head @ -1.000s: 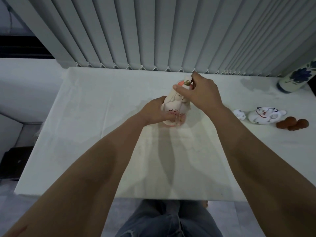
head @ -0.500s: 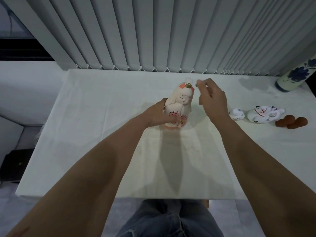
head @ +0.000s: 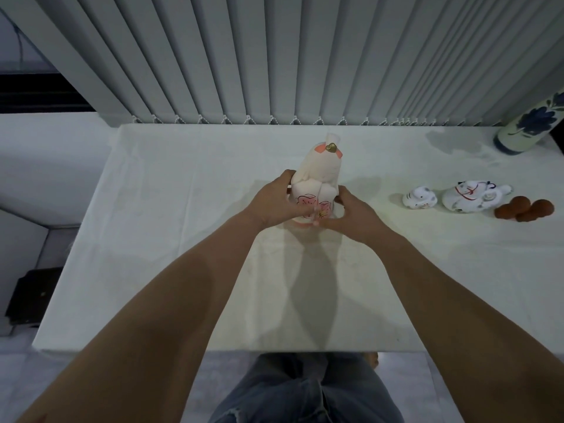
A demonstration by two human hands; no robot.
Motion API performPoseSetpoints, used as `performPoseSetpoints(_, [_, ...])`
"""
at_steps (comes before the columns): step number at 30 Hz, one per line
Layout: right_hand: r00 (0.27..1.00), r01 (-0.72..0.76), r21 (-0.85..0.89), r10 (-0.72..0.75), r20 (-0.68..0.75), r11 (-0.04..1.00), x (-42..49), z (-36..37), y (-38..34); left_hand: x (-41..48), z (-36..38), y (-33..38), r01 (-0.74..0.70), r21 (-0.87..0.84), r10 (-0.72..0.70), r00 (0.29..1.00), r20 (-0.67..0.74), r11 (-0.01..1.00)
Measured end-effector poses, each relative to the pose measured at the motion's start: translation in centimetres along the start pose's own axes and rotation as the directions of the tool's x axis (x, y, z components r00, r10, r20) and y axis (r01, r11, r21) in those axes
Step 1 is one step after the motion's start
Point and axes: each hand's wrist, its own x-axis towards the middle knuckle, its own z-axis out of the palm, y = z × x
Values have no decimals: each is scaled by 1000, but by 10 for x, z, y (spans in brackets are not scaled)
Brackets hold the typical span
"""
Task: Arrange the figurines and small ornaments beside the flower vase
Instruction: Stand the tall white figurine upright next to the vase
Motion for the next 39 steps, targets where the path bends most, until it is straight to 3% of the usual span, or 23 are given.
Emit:
performPoseSetpoints(16, [976,-43,107,65,-210,993,3,-71,26,63,44,62,-44,-111,52,996,67,993])
performPoseSetpoints(28, [964,-122,106,144,-223,987,0,-92,57,88,83,73,-35,-154,59,986,155,987])
performPoseSetpoints(39, [958,-159,30,161,-238,987,5,-96,61,89,91,78,-46,-104,55,995,86,994])
